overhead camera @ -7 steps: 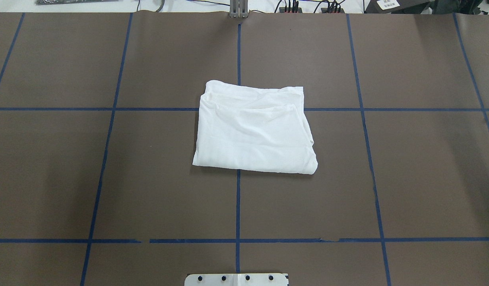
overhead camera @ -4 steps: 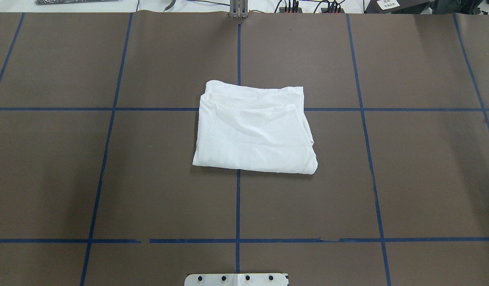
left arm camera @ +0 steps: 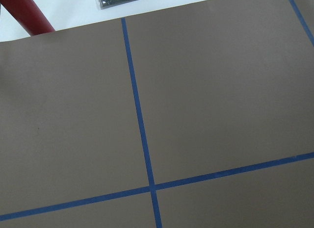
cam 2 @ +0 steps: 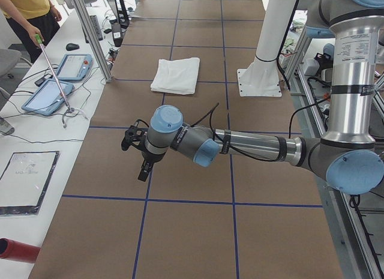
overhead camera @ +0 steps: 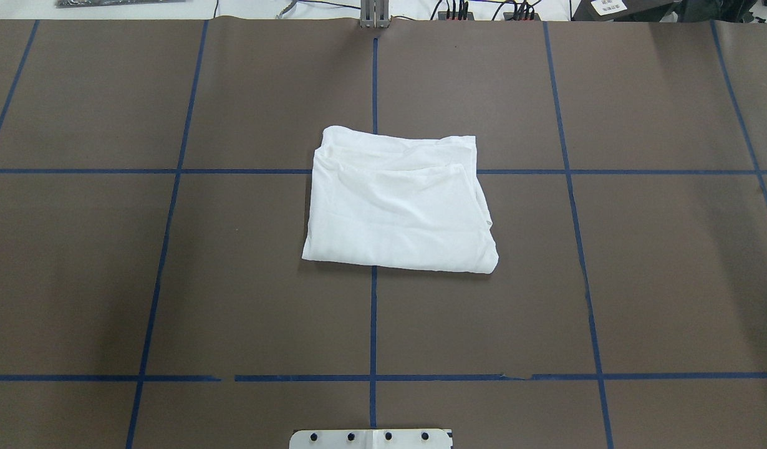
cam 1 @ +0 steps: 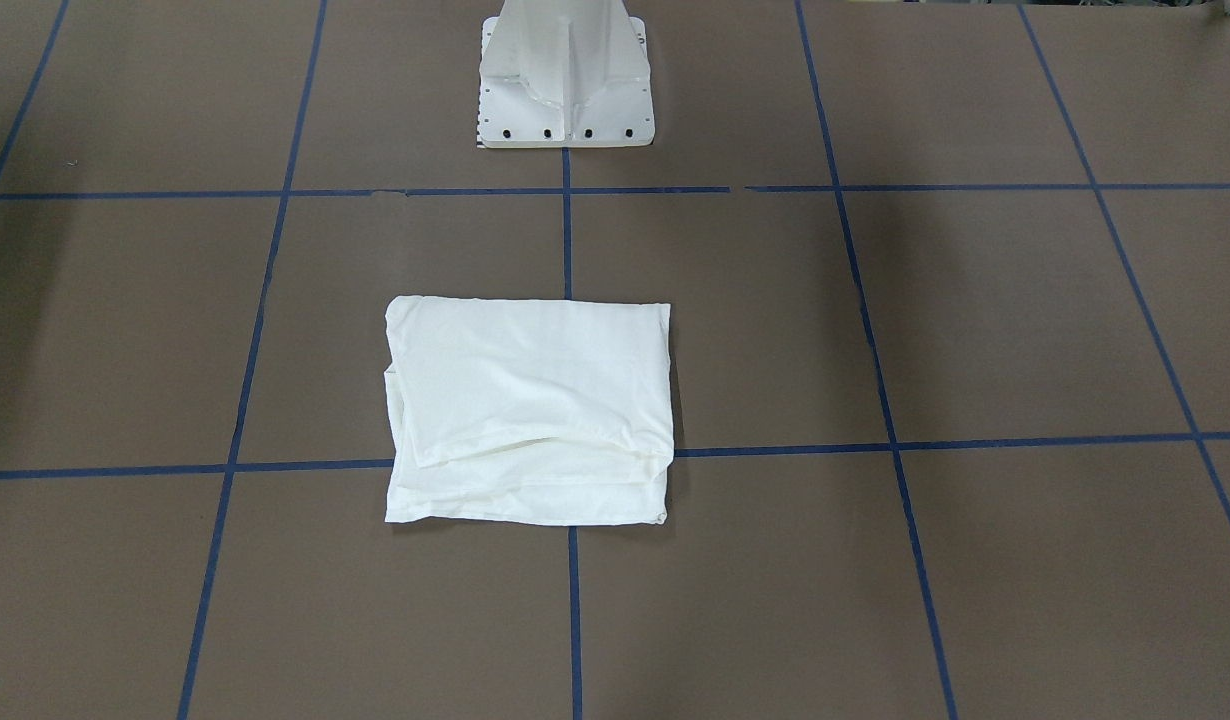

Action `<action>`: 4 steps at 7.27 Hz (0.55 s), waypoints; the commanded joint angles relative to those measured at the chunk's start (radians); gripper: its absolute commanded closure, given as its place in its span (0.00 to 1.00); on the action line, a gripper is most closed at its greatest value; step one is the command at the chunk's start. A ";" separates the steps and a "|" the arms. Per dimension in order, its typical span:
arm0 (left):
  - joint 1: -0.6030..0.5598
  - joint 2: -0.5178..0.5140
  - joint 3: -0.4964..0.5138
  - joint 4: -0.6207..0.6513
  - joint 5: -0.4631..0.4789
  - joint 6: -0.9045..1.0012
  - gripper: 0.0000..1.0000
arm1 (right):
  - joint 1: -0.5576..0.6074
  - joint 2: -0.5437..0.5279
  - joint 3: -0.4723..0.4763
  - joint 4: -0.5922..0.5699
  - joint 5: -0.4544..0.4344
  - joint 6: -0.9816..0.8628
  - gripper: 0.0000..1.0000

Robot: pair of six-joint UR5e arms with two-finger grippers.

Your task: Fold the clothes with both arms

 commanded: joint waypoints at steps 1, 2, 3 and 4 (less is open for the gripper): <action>-0.002 -0.016 0.005 0.022 0.002 0.000 0.00 | 0.012 -0.019 0.020 -0.003 0.002 0.000 0.00; -0.002 -0.017 0.005 0.020 -0.003 0.000 0.00 | 0.015 -0.018 0.030 -0.030 0.002 0.000 0.00; -0.003 -0.007 -0.007 0.020 -0.006 0.000 0.00 | 0.018 -0.021 0.064 -0.074 -0.007 0.000 0.00; -0.002 -0.010 -0.015 0.020 -0.008 0.000 0.00 | 0.018 -0.021 0.060 -0.101 -0.008 -0.005 0.00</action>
